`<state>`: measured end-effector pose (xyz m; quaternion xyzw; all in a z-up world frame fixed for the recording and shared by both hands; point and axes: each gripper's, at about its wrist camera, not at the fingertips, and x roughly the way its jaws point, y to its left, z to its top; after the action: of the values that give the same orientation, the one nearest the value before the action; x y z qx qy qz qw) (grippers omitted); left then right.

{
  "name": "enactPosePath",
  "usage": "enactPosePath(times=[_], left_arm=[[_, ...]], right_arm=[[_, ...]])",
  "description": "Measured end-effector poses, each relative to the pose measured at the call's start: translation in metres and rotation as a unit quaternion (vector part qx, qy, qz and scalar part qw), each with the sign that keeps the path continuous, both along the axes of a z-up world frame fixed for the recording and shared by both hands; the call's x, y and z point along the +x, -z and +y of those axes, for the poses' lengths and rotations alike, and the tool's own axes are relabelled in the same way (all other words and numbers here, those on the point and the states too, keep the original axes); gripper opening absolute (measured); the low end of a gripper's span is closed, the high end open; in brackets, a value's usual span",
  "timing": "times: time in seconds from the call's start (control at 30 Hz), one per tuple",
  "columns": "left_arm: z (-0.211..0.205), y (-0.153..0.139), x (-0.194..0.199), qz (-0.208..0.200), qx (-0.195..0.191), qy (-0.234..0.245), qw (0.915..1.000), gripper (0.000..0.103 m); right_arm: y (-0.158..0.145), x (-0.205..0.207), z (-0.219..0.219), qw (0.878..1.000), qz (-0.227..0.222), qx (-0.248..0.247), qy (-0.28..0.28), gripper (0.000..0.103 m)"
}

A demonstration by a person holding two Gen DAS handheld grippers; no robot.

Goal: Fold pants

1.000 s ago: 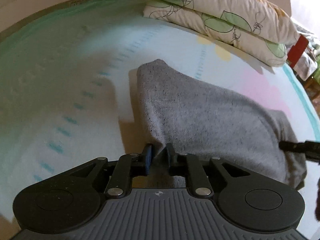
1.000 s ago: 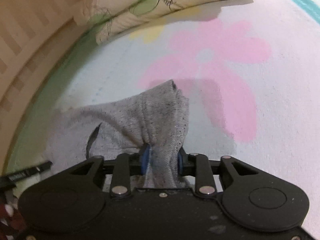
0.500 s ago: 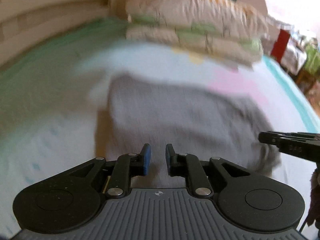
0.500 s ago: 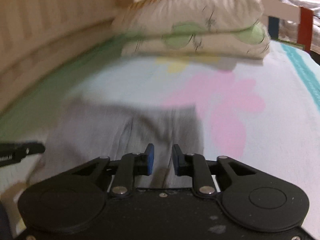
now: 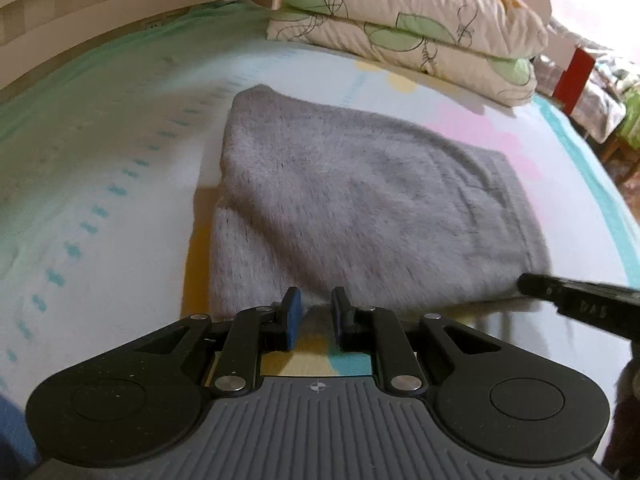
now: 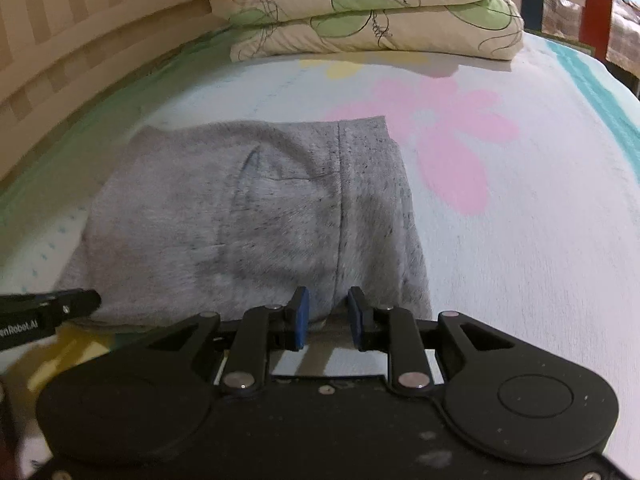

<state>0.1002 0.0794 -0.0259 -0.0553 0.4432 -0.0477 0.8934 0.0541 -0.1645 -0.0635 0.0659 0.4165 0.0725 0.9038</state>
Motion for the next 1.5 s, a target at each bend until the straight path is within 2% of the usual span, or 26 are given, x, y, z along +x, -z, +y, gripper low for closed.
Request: enactPosePath(times=[0.1,0.3,0.37,0.5,0.57,0.67,0.73,1.17,1.5], left_arm=[[-0.002,-0.006,-0.019,0.005,-0.014,0.002,0.9999,0.017],[-0.02,-0.026,-0.053,-0.012,0.014,-0.015,0.9997,0.018],[-0.027,-0.033,-0.064,-0.026,0.028,-0.014,0.9992,0.027],[-0.038,-0.051,-0.085,-0.071,0.05,-0.012,0.9961,0.029],[-0.041,-0.06,-0.092,-0.085,0.058,-0.013,0.9946,0.038],[-0.041,-0.07,-0.096,-0.087,0.042,-0.007,0.9953,0.04],[-0.039,-0.075,-0.1,-0.087,0.031,-0.006,0.9957,0.04],[-0.046,-0.081,-0.111,-0.073,0.064,-0.01,0.9952,0.04],[-0.046,-0.075,-0.113,-0.052,0.056,-0.011,0.997,0.04]], right_arm=[[-0.004,-0.024,0.004,1.0,-0.008,0.013,0.001,0.025],[-0.03,-0.075,0.011,0.999,-0.032,0.039,0.009,0.036],[-0.04,-0.091,0.015,0.998,-0.042,0.039,0.006,0.042],[-0.061,-0.115,0.024,0.998,-0.065,0.026,0.002,0.047],[-0.071,-0.124,0.025,0.996,-0.083,0.018,0.009,0.053],[-0.086,-0.139,0.027,0.994,-0.098,0.014,0.039,0.062],[-0.091,-0.145,0.027,0.994,-0.094,0.008,0.063,0.064],[-0.1,-0.163,0.031,0.996,-0.083,0.009,0.032,0.064],[-0.098,-0.16,0.024,0.997,-0.076,0.018,0.019,0.064]])
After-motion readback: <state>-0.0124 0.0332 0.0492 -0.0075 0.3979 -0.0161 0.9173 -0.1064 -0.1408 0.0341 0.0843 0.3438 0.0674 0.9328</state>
